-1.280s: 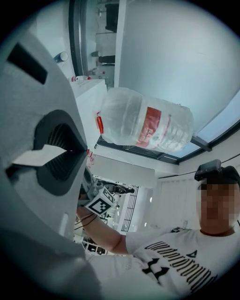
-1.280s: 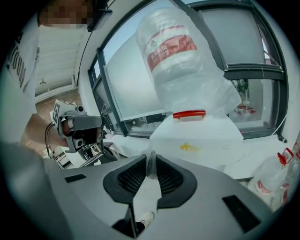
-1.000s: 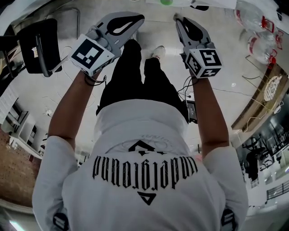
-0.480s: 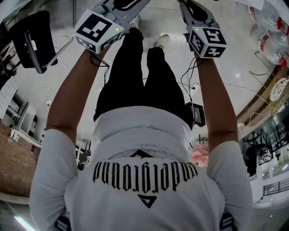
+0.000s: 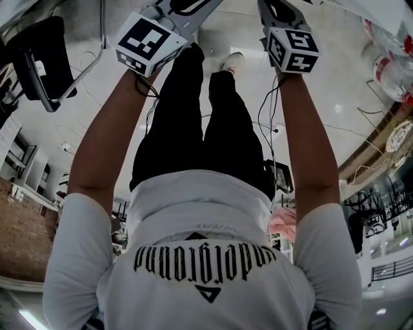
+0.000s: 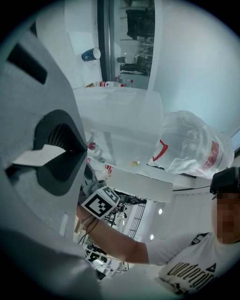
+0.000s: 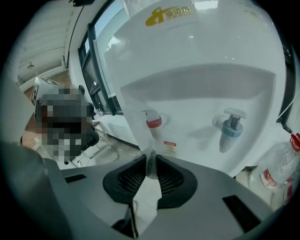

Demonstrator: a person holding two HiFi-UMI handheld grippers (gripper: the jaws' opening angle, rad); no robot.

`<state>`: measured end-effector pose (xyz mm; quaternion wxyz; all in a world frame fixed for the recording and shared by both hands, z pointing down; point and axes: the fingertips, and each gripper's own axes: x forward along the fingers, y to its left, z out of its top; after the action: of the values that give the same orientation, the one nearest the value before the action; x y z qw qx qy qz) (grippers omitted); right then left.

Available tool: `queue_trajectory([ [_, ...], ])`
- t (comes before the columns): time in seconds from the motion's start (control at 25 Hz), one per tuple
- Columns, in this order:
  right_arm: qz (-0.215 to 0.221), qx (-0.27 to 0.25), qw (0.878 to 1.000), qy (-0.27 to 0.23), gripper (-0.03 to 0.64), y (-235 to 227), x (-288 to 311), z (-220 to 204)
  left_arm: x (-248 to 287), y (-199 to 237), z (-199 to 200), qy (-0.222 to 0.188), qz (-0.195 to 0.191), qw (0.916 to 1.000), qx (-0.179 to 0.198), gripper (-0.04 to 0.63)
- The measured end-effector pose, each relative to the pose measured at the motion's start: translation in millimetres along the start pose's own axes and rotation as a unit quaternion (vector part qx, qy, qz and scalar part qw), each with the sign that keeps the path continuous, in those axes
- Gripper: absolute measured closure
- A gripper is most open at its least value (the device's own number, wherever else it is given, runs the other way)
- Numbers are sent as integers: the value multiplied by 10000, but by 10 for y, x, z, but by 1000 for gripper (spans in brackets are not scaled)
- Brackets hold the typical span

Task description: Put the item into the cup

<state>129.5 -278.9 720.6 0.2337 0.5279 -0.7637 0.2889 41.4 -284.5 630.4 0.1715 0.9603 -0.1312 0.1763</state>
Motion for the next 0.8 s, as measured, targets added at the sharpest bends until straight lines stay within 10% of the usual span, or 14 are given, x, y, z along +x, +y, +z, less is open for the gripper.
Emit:
queue_trajectory([
  [0.8,-432,-248,9986,148,551,-346,598,-186,288,133,-251,141,-22,9999,86,580],
])
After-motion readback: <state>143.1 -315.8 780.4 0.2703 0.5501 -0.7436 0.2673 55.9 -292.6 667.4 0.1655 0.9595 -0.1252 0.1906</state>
